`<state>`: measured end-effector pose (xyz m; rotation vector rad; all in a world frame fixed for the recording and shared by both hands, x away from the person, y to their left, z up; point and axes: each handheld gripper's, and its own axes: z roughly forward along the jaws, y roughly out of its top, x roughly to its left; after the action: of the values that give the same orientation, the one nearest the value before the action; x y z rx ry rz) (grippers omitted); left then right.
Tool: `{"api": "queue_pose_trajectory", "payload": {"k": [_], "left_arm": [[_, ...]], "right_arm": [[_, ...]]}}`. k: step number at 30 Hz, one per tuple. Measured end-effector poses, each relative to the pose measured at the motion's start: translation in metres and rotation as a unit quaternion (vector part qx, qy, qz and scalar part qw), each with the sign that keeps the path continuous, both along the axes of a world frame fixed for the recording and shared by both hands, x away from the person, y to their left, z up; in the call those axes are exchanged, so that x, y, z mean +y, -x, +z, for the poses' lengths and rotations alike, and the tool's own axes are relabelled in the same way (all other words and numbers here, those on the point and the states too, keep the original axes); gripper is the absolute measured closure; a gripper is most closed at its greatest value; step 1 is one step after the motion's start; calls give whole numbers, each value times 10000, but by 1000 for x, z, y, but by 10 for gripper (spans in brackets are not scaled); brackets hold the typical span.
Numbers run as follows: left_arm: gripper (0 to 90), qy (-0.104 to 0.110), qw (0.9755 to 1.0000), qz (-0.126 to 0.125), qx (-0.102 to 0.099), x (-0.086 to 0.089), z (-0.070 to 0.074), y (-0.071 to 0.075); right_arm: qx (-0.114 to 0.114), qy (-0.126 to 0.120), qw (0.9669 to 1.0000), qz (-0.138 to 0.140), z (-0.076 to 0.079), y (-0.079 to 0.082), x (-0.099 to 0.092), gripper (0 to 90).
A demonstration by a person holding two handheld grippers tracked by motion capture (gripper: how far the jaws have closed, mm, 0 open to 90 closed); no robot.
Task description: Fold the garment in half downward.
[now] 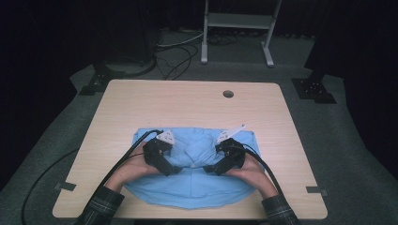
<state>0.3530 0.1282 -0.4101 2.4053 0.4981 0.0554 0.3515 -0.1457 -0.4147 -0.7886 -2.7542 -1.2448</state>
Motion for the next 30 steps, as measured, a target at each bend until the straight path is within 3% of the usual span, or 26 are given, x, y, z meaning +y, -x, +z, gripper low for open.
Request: {"api": "queue_pose_trajectory", "payload": {"k": [30], "left_arm": [[2, 384, 9989, -212, 180, 17, -7, 57]], "right_arm": [[72, -94, 9993, 363, -3, 55, 0, 0]]}}
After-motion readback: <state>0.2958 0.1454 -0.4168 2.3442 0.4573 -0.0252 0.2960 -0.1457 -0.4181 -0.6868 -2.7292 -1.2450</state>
